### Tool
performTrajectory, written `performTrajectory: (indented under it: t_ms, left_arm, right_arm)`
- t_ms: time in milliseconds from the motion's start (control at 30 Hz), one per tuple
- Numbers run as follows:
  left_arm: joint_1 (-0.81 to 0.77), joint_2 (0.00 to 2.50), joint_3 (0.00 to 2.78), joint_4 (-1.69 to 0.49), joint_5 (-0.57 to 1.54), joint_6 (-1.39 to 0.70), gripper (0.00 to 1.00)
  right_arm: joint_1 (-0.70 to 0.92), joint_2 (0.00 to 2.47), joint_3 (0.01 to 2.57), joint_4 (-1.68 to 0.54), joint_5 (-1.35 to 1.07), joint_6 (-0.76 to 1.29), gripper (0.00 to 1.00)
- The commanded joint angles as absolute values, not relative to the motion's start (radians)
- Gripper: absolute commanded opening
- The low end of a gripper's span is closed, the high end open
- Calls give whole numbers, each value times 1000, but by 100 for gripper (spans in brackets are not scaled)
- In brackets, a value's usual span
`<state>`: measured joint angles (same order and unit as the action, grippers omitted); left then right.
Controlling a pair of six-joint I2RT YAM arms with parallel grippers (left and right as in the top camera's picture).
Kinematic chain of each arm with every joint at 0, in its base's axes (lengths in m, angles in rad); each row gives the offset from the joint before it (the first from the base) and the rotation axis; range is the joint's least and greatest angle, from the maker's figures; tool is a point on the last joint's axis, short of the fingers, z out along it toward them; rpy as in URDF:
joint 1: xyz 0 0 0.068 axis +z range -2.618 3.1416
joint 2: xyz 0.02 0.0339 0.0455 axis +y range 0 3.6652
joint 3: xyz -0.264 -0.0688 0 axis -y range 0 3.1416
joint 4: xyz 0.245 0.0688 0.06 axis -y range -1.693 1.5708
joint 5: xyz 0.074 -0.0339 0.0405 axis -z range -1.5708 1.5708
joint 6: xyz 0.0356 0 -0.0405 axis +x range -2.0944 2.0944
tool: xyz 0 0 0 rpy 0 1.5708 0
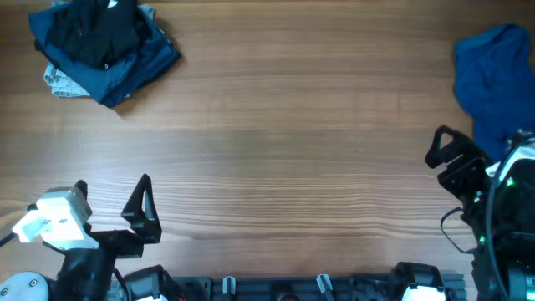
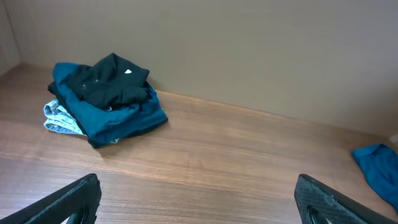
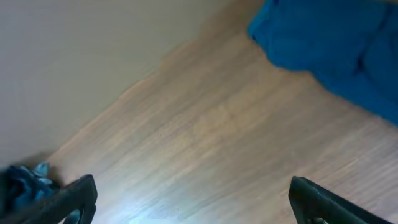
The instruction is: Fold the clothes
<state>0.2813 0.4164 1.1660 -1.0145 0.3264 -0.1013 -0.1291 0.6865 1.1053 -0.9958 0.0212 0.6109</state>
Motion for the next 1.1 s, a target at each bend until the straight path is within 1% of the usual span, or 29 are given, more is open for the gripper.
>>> performTrajectory:
  t_ms: [0, 33, 167, 400, 500, 567, 700, 867, 967, 1067]
  left_arm:
    - [277, 408, 1159, -1015, 317, -86, 100]
    - [277, 408, 1159, -1015, 317, -86, 100]
    - [277, 408, 1159, -1015, 317, -86, 100]
    - [277, 408, 1159, -1015, 317, -86, 100]
    - [277, 408, 1159, -1015, 317, -86, 100]
    - [277, 408, 1159, -1015, 317, -86, 100]
    - [277, 408, 1159, -1015, 317, -86, 100]
    - [277, 408, 1159, -1015, 317, -86, 100]
    - [277, 408, 1159, -1015, 317, -86, 100]
    - [277, 408, 1159, -1015, 317, -86, 100]
  right_arm:
    - [-131, 690, 1099, -1028, -8, 894, 100]
    - [-131, 690, 1099, -1034, -7, 947, 100]
    - [-131, 693, 1099, -1053, 83, 973, 100]
    - [-131, 697, 1098, -1077, 82, 970, 100]
    - [-131, 691, 1075, -1072, 97, 966, 100]
    - [-130, 640, 1008, -1027, 125, 939, 99]
    - [-130, 508, 807, -828, 114, 848, 100]
    - [-125, 321, 464, -461, 77, 751, 100]
    - [-86, 231, 291, -213, -9, 553, 100]
    - [-50, 156, 182, -106, -28, 474, 100]
